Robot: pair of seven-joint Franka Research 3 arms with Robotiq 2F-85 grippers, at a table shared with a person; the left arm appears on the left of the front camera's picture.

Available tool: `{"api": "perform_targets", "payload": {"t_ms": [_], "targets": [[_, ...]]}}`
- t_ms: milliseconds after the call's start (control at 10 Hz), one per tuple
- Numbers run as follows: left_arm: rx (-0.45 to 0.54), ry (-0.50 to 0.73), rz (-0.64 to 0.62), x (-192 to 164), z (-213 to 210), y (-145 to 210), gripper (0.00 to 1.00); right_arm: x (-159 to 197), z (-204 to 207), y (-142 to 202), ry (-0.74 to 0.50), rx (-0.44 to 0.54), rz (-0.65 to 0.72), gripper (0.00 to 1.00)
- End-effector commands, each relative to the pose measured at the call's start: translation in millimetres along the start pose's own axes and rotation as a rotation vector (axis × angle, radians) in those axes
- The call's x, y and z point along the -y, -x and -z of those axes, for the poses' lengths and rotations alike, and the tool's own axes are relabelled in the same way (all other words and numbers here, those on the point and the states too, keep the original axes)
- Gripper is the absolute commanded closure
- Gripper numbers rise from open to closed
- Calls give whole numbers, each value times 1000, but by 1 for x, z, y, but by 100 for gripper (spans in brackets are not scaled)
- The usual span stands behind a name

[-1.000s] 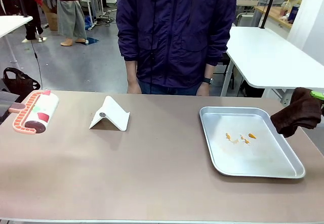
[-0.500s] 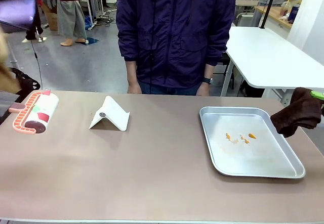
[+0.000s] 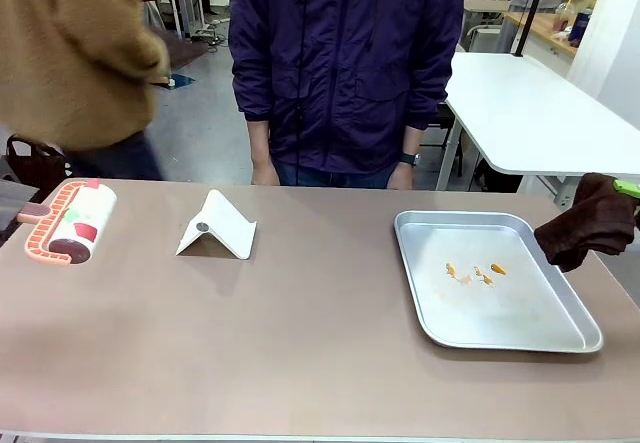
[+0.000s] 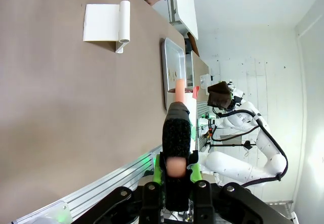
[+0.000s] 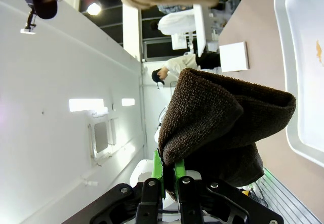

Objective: Clean the surface of the table.
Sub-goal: Clean the area not pointed to by the person.

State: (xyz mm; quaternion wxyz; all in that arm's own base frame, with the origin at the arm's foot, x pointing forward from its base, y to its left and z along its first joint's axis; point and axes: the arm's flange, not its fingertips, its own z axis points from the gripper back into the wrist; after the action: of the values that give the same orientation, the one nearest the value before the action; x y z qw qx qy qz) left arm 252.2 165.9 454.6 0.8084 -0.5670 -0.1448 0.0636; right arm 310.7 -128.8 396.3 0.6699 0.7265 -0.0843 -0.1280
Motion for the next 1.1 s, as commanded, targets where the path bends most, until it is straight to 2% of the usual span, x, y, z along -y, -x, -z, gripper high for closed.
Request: {"api": "perform_targets", "payload": {"t_ms": [0, 100, 300, 400, 500, 600, 700, 800, 1000], "targets": [[6, 9, 5, 2, 0, -1, 78, -6, 1, 2, -3, -2, 0, 100], [6, 9, 5, 2, 0, -1, 78, 0, 0, 0, 0, 0, 0, 90], [6, 9, 5, 2, 0, -1, 78, -7, 18, -5, 201, 4, -98, 90], [6, 9, 5, 2, 0, -1, 78, -11, 28, -14, 331, 15, -139, 90], [6, 9, 5, 2, 0, -1, 78, -14, 37, -22, 531, 8, -167, 90], [6, 9, 5, 2, 0, -1, 78, -16, 45, -32, 647, -20, -205, 90], [6, 9, 5, 2, 0, -1, 78, -14, 52, -41, 728, -68, -222, 90], [6, 9, 5, 2, 0, -1, 78, -9, 60, -52, 819, -73, -260, 90], [6, 9, 5, 2, 0, -1, 78, 4, 74, -68, 895, -85, -357, 90]]}}
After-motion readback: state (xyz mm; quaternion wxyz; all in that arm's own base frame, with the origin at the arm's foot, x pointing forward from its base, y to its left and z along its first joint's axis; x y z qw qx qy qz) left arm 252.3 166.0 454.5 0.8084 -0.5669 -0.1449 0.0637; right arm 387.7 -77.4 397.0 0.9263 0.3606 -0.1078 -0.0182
